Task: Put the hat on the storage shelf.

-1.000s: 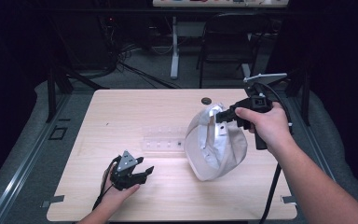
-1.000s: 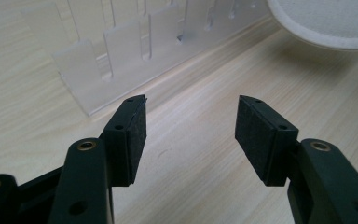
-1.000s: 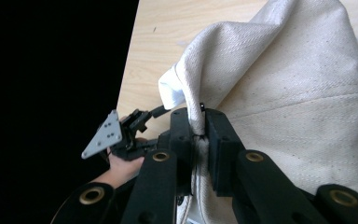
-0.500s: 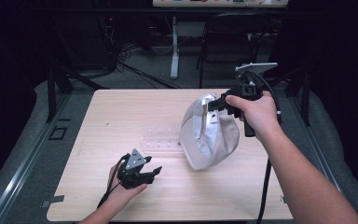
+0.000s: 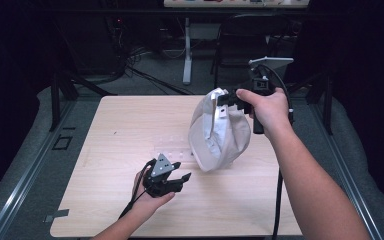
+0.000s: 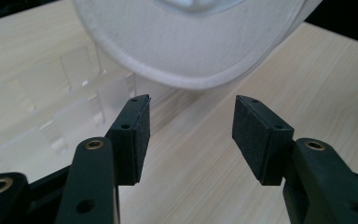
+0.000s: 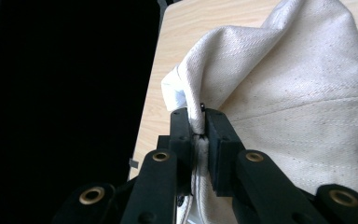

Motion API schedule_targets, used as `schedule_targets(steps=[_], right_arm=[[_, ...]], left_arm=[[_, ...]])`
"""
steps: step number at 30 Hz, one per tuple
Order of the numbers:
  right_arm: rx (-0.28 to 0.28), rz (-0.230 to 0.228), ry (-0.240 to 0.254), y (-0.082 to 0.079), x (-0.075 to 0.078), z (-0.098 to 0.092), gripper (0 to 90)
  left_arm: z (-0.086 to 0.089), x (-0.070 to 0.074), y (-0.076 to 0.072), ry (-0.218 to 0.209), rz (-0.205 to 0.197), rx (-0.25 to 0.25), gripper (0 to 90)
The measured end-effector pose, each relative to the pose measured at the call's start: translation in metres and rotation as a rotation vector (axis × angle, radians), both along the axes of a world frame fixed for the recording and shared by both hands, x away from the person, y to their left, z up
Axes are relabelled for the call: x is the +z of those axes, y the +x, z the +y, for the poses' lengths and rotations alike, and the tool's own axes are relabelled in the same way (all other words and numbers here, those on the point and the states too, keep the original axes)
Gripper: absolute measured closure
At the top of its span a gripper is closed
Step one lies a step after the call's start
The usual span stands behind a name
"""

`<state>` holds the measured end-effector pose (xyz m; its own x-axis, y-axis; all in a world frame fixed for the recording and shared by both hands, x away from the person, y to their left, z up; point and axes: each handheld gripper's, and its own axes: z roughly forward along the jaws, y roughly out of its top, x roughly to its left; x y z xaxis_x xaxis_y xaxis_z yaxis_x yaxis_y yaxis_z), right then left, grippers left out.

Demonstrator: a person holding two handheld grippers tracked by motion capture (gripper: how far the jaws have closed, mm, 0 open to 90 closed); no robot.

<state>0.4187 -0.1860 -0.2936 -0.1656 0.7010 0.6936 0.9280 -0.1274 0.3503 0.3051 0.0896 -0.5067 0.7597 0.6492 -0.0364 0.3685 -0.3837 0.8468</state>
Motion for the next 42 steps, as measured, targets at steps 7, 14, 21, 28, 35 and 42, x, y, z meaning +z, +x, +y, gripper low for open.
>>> schedule_targets(steps=[7,14,21,28,35,42], right_arm=[[-0.024,-0.016,0.001,0.010,0.005,0.009,82.1],[-0.040,-0.011,0.014,0.017,0.005,0.014,82.1],[-0.054,-0.012,0.032,0.021,0.006,0.015,82.1],[-0.054,-0.021,0.034,0.020,0.008,0.017,82.0],[-0.051,-0.027,0.013,0.020,0.003,0.024,81.9],[-0.039,-0.022,0.007,0.022,-0.003,0.029,81.9]], left_arm=[[-0.027,0.014,0.009,0.030,-0.038,0.000,42.2],[-0.051,0.015,0.020,0.120,-0.057,0.010,41.2],[-0.058,0.011,0.031,0.194,-0.061,0.089,54.0],[-0.046,0.013,0.040,0.171,-0.096,0.078,73.5],[-0.038,0.014,0.042,0.156,-0.102,0.029,83.5],[-0.024,0.012,0.051,0.100,-0.050,0.011,85.5]])
